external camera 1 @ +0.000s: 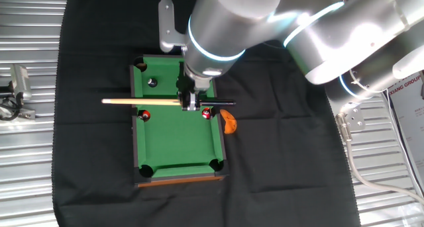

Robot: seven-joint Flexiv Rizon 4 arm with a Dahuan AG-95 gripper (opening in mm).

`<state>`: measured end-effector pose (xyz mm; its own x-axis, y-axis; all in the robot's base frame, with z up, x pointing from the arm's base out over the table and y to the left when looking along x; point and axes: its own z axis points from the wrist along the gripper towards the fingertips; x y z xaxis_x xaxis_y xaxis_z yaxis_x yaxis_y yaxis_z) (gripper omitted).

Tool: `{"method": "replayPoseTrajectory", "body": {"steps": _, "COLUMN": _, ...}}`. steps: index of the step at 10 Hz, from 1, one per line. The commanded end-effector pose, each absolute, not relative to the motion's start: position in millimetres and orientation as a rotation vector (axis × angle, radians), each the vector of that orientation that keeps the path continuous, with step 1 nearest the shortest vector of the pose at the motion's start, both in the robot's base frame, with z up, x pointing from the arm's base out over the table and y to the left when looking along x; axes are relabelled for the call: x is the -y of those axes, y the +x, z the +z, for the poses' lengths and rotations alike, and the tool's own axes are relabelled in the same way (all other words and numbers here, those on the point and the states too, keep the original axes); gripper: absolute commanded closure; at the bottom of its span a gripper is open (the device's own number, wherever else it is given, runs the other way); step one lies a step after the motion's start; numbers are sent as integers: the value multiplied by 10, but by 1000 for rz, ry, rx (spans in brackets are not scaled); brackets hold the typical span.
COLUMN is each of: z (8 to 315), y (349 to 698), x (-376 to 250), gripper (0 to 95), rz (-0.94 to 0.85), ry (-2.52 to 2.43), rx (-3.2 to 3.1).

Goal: Hit the pool ball

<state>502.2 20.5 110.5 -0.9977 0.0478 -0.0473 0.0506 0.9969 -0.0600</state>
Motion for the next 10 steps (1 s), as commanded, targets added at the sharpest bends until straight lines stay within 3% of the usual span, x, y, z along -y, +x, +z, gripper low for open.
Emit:
{"method": "replayPoseTrajectory", "body": {"steps": 1, "z": 1098, "y": 5015, "x": -185, "gripper": 570, "rz": -98, "ry": 61, "rx": -3091}}
{"method": "replayPoseTrajectory", "body": {"steps": 10, "z": 979, "y": 4964, "x": -156, "gripper": 570, "rz": -98, "ry": 42, "rx": -3081}}
